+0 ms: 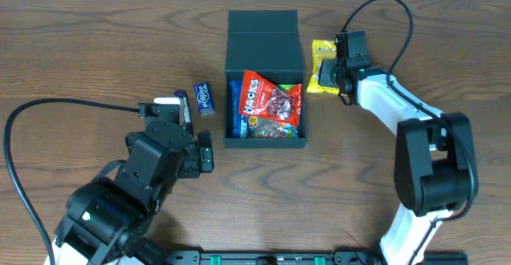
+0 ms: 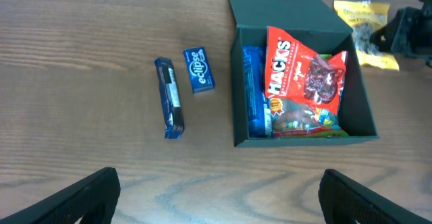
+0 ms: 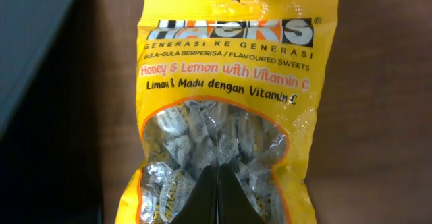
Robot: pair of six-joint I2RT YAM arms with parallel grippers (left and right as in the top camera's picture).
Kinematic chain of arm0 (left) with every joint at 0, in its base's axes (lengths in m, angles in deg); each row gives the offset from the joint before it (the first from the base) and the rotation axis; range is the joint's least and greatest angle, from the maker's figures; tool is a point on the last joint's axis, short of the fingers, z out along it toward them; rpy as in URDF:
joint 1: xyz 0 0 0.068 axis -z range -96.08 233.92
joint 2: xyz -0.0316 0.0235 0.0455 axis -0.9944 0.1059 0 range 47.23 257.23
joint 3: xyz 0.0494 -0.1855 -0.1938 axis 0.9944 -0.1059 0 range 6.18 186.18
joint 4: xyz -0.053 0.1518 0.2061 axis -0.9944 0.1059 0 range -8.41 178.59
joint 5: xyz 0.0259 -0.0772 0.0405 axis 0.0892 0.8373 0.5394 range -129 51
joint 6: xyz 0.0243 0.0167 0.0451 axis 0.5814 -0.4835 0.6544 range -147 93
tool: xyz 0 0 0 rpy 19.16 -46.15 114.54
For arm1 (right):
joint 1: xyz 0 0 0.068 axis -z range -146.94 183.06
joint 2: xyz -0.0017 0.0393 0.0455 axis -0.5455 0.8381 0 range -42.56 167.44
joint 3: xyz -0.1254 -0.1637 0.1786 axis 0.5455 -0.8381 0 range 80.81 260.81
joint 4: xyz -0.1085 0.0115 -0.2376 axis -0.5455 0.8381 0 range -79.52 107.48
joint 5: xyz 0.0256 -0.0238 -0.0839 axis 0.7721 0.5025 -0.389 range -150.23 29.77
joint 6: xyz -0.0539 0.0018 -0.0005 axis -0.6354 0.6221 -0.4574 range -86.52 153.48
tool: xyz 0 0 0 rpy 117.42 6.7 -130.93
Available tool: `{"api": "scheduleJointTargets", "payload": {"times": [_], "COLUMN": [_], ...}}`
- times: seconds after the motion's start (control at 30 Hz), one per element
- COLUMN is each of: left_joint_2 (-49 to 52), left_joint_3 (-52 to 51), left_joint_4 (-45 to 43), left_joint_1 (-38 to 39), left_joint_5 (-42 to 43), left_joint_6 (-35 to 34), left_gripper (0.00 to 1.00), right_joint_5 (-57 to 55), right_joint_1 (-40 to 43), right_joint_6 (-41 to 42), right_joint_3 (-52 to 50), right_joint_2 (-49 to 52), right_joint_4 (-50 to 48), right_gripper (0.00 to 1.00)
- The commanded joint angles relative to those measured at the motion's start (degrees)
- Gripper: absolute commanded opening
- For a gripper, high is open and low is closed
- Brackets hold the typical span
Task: Pack container
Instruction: 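Release the red bag and move the right gripper to the yellow Hacks bag, then release the red Hacks bag and move the right gripper to the yellow Hacks bag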
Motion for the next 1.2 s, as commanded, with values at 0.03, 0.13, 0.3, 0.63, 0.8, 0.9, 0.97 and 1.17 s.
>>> {"api": "scheduleJointTargets", "payload": {"times": [0.03, 0.13, 0.3, 0.63, 0.8, 0.9, 0.97, 1.17], "left_joint_2": [-0.02, -0.02, -0.02, -0.02, -0.02, -0.02, -0.02, -0.02], "left_joint_3": [0.24, 0.24, 0.24, 0.24, 0.26, 0.24, 0.24, 0.24], "left_joint_4": [0.04, 0.04, 0.07, 0.07, 0.07, 0.04, 0.04, 0.07], "left_joint_1": [-0.17, -0.17, -0.17, -0.17, -0.17, -0.17, -0.17, -0.17], "left_joint_5": [0.00, -0.02, -0.02, -0.02, -0.02, -0.02, 0.00, -0.02], "left_joint_6": [0.37, 0.37, 0.37, 0.37, 0.37, 0.37, 0.37, 0.37], "left_gripper": [0.95, 0.95, 0.95, 0.95, 0.95, 0.95, 0.95, 0.95], "right_joint_5": [4.15, 5.38, 5.46, 10.51, 9.44, 9.42, 9.14, 6.43], "right_joint_1": [0.28, 0.24, 0.20, -1.81, -1.99, -1.90, -1.90, -1.07], "right_joint_6": [-0.44, -0.52, -3.54, -8.02, -6.86, -6.69, -6.64, -1.44], "right_joint_3": [-0.26, -0.26, -0.26, -0.26, -0.28, -0.28, -0.28, -0.28], "right_joint_2": [-3.78, -6.69, -13.60, -25.46, -24.33, -20.65, -18.27, -8.83], "right_joint_4": [3.37, 4.28, 4.85, 7.19, 9.77, 9.97, 9.81, 9.79], "right_gripper": [0.01, 0.01, 0.02, 0.01, 0.71, 0.99, 0.99, 0.99]}}
